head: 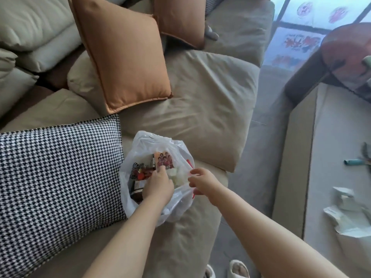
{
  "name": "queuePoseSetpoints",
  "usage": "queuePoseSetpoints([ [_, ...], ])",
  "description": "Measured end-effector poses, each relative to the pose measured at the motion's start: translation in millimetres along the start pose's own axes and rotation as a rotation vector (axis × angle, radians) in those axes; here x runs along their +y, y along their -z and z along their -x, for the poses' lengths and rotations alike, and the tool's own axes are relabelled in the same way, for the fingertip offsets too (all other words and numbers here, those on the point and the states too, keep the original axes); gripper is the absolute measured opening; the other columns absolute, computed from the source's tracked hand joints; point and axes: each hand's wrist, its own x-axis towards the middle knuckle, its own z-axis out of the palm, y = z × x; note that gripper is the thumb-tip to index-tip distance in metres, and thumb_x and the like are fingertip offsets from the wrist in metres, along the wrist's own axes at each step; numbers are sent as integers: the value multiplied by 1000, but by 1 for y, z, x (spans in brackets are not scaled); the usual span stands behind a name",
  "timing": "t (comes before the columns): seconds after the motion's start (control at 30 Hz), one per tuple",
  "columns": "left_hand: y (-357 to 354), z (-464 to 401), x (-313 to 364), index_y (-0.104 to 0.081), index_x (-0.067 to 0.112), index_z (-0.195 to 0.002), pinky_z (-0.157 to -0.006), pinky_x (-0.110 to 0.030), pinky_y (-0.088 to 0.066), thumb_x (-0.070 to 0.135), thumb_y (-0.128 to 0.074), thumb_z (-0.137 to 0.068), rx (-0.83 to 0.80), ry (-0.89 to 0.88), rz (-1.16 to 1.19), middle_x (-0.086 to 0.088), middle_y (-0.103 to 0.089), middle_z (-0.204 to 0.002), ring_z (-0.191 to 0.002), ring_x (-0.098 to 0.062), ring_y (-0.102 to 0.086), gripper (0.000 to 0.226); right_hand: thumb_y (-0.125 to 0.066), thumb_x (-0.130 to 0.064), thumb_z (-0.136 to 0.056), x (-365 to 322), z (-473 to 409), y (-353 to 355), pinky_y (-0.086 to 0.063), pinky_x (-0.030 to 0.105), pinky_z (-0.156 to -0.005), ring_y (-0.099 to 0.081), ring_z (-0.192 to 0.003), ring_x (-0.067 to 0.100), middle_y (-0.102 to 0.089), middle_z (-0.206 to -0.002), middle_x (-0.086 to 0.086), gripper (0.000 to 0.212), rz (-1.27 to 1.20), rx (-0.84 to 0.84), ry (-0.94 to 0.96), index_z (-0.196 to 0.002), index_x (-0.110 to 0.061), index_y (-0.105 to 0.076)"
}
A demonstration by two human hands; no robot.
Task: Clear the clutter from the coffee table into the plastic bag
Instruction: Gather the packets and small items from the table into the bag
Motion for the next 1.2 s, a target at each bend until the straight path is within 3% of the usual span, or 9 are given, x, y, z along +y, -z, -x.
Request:
queuePoseSetpoints([
  [0.07, -7, 9, 24, -36, 15, -137, -91, -40, -46, 24, -41, -98, -49, -100, -79, -11, -50, -133, -117, -30, -53, 40, -48, -11, -92, 14, 6, 24, -50, 32, -68, -57, -85, 19, -58, -97, 8, 38, 11, 62, 5, -130, -6, -49],
  [0.17, -21, 20, 62, -41, 15, -132, -87, -37, -43, 26, -38, -99, -124, -187, -165, -10, -51, -131, -118, -31, -52, 35, -46, -8, -92, 39, 17, 66, -45, 27, -60, -58, -83, 21, -57, -96, 10, 38, 19, 142, -28, -131, -5, -49],
  [0.23, -33, 27, 88, -41, 15, -134, -92, -38, -44, 26, -39, -98, -154, -246, -200, -11, -51, -133, -122, -32, -49, 37, -47, -8, -92, 57, 25, 96, -44, 26, -59, -57, -83, 21, -57, -96, 10, 37, 18, 201, -46, -129, -5, -50],
  [0.37, -59, 42, 140, -44, 16, -133, -99, -38, -44, 26, -42, -97, -189, -362, -286, -10, -52, -135, -124, -31, -50, 38, -47, -15, -90, 101, 43, 157, -49, 29, -65, -57, -78, 19, -60, -107, 6, 40, 105, 327, -64, -129, -12, -51],
  [0.4, -67, 46, 153, -45, 16, -132, -99, -37, -44, 27, -42, -96, -194, -397, -312, -9, -52, -135, -123, -31, -51, 37, -47, -17, -90, 114, 48, 172, -48, 27, -67, -59, -83, 21, -61, -114, 7, 40, 150, 345, -72, -130, -13, -51],
  [0.5, -93, 57, 193, -47, 17, -130, -97, -37, -45, 30, -43, -96, -233, -479, -386, -8, -54, -133, -122, -29, -53, 37, -47, -23, -91, 155, 69, 216, -46, 31, -93, -53, -118, 27, -54, -132, 9, 43, 436, 380, -102, -133, -16, -47],
  [0.63, -133, 79, 253, -47, 19, -129, -96, -37, -46, 33, -42, -96, -282, -576, -490, -5, -54, -133, -122, -27, -53, 37, -45, -25, -92, 209, 103, 271, -40, 39, -100, -45, -126, 30, -50, -133, 10, 40, 680, 411, -200, -131, -15, -46],
  [0.97, -237, 128, 384, -47, 16, -127, -94, -38, -42, 26, -39, -97, -447, -800, -661, -5, -51, -130, -121, -27, -50, 32, -46, -28, -92, 330, 138, 380, -39, 36, -102, -41, -129, 28, -47, -137, 8, 40, 509, 545, -419, -130, -16, -47],
  [1.2, -285, 110, 454, -44, 15, -134, -96, -39, -42, 22, -39, -96, -473, -859, -691, -7, -48, -134, -124, -28, -46, 39, -47, -32, -93, 349, 95, 429, -31, 36, -106, -34, -133, 25, -44, -139, 4, 42, 564, 549, -316, -132, -16, -45],
])
